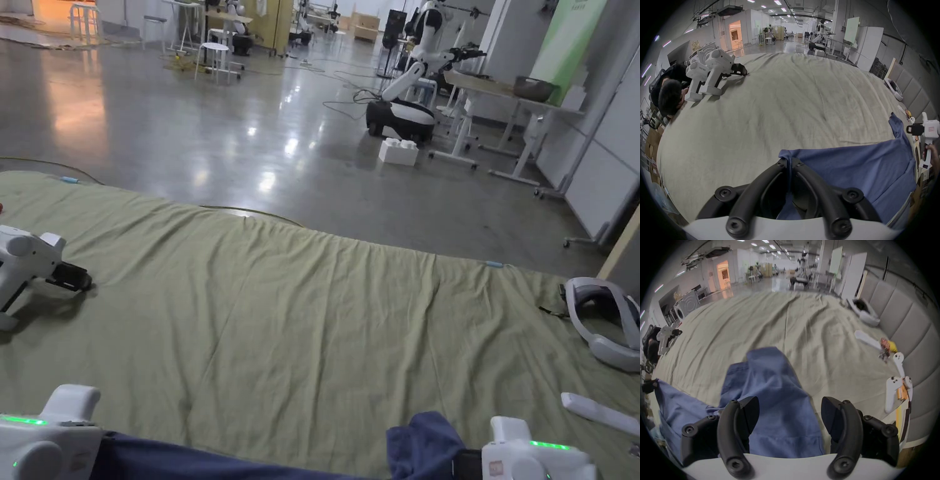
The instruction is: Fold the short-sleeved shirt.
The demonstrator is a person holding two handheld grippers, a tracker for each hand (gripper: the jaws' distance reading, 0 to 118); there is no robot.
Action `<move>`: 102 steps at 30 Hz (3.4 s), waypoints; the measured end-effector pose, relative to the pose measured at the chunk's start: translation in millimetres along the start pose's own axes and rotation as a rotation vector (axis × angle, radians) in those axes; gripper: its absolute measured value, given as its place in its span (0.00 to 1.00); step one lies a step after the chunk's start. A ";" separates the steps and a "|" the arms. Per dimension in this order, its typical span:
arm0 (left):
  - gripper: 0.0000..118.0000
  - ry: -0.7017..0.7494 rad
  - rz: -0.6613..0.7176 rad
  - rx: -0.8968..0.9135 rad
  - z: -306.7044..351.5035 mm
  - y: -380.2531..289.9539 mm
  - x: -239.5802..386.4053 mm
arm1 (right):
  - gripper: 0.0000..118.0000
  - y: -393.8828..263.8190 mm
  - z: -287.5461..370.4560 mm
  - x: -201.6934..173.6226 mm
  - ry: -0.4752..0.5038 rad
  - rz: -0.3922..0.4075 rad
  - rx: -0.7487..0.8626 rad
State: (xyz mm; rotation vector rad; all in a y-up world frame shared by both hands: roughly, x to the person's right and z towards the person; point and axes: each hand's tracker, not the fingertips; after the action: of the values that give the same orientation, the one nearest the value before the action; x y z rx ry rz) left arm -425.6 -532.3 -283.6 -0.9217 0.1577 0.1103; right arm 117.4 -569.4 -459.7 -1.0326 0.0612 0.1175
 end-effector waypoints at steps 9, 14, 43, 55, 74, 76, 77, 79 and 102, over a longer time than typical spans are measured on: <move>0.07 0.010 0.001 -0.011 2.2 0.5 5.8 | 0.57 -7.8 -27.2 -9.4 -0.008 0.019 -0.076; 0.07 0.009 0.011 -0.017 3.2 -1.2 6.9 | 0.15 -10.6 -16.3 -19.5 0.067 0.008 -0.056; 0.07 -0.107 0.044 0.156 123.8 -119.9 -32.0 | 0.06 -207.9 205.6 15.7 0.057 0.029 0.230; 0.14 -0.065 0.043 0.014 109.7 -190.8 -36.6 | 0.06 -286.1 174.4 9.4 0.007 0.034 0.061; 0.61 -0.082 -0.019 0.571 179.1 -103.5 39.3 | 0.51 -204.3 261.9 -50.4 0.003 0.011 0.694; 0.61 -0.081 -0.021 0.633 181.3 -92.7 54.8 | 0.51 -193.5 268.0 -65.0 -0.024 -0.001 0.781; 0.61 -0.071 -0.029 0.656 183.0 -85.9 64.0 | 0.51 -188.4 270.7 -72.1 -0.038 -0.006 0.826; 0.61 -0.045 -0.030 0.682 182.3 -77.0 75.3 | 0.51 -179.5 275.6 -82.5 -0.046 -0.018 0.888; 0.04 -0.073 0.032 0.635 186.9 -82.3 44.3 | 0.07 -151.4 278.7 -109.1 -0.032 -0.043 0.955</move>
State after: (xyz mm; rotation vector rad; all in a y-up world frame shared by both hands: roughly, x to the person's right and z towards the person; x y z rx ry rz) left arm -352.2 -431.1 -116.2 -0.2813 0.1277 0.1142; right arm 27.0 -414.2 -176.4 -0.0776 0.0562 0.0525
